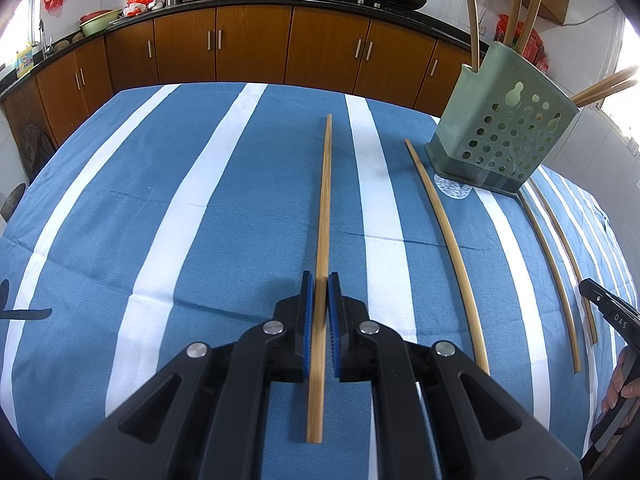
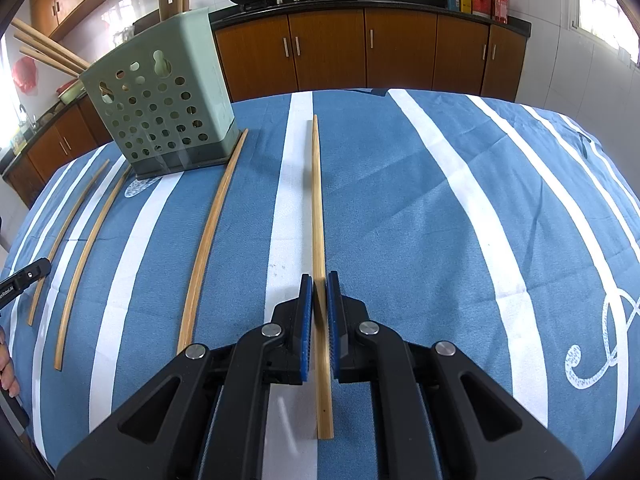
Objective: Organize utensils
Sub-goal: 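Hold the grasped chopsticks with both tools just above the cloth, then lift both held chopsticks and carry them above the green holder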
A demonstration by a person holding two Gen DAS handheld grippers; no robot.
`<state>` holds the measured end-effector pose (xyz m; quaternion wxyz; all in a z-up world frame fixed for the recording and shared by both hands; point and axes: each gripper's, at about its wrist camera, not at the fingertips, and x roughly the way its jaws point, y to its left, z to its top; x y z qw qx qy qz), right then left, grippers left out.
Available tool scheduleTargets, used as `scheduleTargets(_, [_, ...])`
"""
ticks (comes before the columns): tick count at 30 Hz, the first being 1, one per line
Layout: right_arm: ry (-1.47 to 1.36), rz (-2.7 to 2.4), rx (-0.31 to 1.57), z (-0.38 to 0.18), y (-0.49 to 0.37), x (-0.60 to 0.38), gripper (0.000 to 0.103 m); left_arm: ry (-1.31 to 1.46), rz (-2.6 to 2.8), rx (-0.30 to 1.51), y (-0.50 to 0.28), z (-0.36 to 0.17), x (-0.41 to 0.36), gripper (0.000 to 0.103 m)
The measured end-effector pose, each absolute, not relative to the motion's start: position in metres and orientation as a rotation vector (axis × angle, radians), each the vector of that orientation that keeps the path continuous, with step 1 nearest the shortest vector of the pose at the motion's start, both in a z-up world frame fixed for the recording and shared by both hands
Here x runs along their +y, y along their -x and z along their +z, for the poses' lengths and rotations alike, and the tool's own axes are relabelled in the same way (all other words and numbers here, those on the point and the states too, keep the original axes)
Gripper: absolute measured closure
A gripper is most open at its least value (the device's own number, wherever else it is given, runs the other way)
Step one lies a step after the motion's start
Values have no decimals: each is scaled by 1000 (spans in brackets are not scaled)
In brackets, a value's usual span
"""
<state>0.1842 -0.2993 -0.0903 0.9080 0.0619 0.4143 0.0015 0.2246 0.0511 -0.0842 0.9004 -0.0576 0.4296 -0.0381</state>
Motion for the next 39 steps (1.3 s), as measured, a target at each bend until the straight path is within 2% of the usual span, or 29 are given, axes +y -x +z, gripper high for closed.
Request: scheduleTargets(39, [-159, 26, 828, -85, -171, -303, 95, 27, -73, 877, -209, -78, 42, 95])
